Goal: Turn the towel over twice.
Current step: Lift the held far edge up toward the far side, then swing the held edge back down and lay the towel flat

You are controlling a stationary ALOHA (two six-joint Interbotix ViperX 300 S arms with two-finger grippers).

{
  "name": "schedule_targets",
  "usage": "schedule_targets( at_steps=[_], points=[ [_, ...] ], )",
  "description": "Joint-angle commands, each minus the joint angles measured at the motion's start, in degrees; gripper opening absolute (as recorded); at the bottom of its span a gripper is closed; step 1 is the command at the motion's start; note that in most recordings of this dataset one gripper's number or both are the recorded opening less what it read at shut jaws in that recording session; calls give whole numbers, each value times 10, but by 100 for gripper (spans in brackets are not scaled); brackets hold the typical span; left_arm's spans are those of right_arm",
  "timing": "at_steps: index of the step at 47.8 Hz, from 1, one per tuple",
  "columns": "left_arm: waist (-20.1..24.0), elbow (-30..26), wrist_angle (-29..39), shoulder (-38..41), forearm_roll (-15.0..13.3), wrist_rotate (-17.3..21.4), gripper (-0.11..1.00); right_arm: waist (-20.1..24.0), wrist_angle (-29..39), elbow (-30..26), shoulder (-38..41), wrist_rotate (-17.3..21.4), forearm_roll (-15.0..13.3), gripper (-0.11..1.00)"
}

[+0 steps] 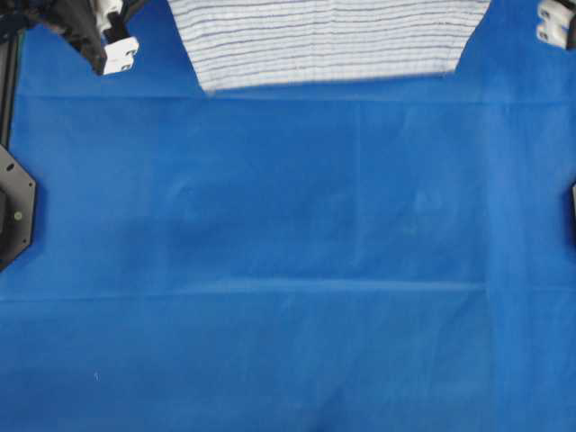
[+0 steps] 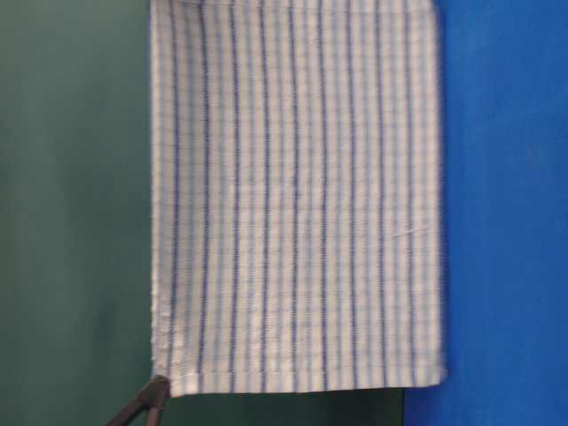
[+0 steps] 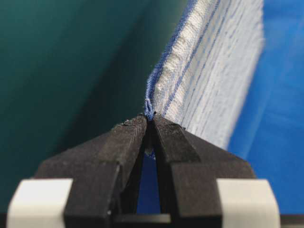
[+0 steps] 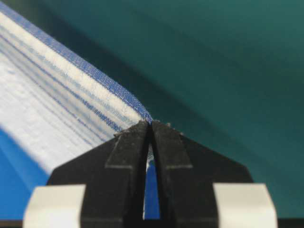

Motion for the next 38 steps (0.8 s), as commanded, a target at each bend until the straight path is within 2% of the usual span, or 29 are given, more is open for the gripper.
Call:
schedule_targets(
  at_steps=[1, 14, 21, 26, 29, 33, 38],
  points=[
    [3, -13, 1, -12, 2, 0, 4, 7, 4, -12, -11, 0, -3, 5],
    [-1, -11, 19, -12, 5, 0, 4, 25, 24, -7, 1, 7, 1, 5],
    [-31, 10, 33, -4, 5, -2, 4, 73, 45, 15, 21, 18, 18, 5],
    [-70, 47, 32, 10, -1, -4, 4, 122, 47, 42, 39, 40, 46, 5],
    [-109, 76, 25, 25, -3, -12, 4, 162, 47, 62, 54, 61, 62, 5],
    [-156, 109, -3, 47, -4, -39, 4, 209, 47, 80, 76, 88, 75, 5],
    [-228, 142, -52, 87, -6, -45, 4, 272, 47, 90, 117, 126, 82, 5]
  ],
)
